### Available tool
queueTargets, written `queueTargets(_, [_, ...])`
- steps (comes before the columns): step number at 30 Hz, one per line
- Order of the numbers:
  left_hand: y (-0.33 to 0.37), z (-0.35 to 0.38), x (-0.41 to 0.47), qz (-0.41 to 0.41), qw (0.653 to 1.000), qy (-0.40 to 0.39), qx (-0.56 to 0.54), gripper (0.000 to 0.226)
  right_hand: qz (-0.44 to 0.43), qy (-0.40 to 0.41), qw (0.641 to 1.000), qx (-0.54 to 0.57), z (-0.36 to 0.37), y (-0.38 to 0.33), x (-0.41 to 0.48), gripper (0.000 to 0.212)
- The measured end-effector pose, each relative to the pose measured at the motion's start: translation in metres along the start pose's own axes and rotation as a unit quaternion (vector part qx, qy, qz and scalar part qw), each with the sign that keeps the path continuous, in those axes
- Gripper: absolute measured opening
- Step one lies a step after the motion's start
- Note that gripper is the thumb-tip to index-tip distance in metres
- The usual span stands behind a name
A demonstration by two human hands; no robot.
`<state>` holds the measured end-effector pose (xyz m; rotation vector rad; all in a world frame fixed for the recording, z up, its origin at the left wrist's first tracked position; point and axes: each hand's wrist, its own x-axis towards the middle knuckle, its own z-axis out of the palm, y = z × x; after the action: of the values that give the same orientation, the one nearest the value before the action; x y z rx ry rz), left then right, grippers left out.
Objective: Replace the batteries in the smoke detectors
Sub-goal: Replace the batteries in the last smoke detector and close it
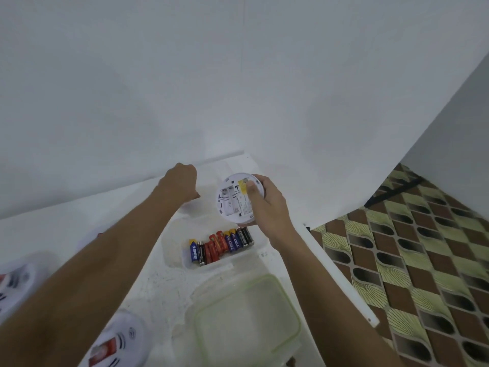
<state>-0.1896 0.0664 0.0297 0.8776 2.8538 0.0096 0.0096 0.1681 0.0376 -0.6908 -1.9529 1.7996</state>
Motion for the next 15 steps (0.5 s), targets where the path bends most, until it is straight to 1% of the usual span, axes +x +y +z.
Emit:
queueTargets(5, [0.002, 0.001, 0.002, 0.021, 0.999, -0.032, 0.02, 0.027, -0.004, -0.007, 1.0, 0.013, 0.004, 0.0, 0.002, 0.026])
queueTargets(10, [-0.001, 0.003, 0.008, 0.049, 0.996, -0.064, 0.023, 0.023, 0.0, 0.007, 1.0, 0.023, 0.006, 0.001, 0.005, 0.022])
queueTargets(11, [-0.003, 0.003, 0.008, 0.055, 0.996, -0.066, 0.01, 0.02, 0.001, 0.008, 1.0, 0.02, 0.006, 0.002, 0.005, 0.022])
queueTargets(13, [-0.006, 0.002, 0.009, 0.07, 0.994, -0.072, -0.035, 0.019, 0.004, 0.014, 1.0, 0.014, 0.005, 0.002, 0.004, 0.023])
queueTargets(15, [-0.006, -0.003, 0.007, 0.077, 0.987, -0.065, -0.124, 0.015, 0.008, 0.026, 1.0, 0.014, 0.004, 0.003, 0.003, 0.025])
